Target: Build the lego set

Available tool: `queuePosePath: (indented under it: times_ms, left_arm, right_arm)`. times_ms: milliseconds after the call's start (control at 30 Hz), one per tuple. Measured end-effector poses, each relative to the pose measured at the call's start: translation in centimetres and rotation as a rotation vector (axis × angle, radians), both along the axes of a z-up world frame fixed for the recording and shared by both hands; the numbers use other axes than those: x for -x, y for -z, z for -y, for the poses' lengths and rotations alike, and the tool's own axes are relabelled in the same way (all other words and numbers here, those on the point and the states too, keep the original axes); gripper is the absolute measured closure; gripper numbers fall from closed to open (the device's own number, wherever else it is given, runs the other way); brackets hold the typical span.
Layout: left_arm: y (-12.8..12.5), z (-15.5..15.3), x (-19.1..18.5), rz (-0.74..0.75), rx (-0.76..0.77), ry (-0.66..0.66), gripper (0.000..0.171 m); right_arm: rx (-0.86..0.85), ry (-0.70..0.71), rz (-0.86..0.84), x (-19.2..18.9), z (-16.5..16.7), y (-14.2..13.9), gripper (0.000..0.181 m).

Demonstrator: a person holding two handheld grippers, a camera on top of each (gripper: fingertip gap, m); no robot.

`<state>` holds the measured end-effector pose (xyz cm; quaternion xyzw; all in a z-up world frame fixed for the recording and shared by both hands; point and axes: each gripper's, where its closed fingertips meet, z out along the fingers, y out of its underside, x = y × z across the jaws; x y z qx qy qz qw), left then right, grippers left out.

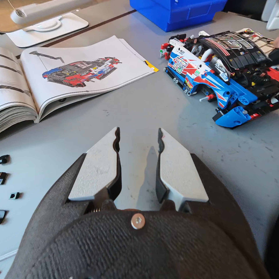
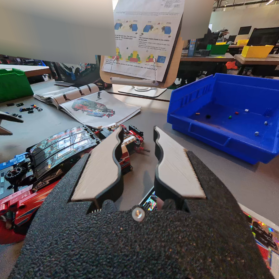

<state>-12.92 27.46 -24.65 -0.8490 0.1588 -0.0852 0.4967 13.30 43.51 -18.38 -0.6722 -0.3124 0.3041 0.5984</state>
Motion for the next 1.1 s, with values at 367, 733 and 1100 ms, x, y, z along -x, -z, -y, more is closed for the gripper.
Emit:
queuePosePath:
  times_ms: [367, 733, 1100]
  left_arm:
    - [-3.0, 1.4, -0.9, 0.067, -0.192, 0.083, 0.129]
    - [-4.5, 3.6, -2.6, 0.196, -0.241, 0.283, 0.129]
    - [-5.6, 4.8, -1.4, 0.235, -0.309, 0.278, 0.130]
  right_arm:
    - [-0.045, 0.069, 0.076, 0.2, -0.7, 0.6, 0.140]
    - [0.030, 0.161, 0.045, -1.1, -2.4, 1.1, 0.118]
    - [0.040, 0.187, 0.081, -1.1, -2.7, 1.5, 0.115]
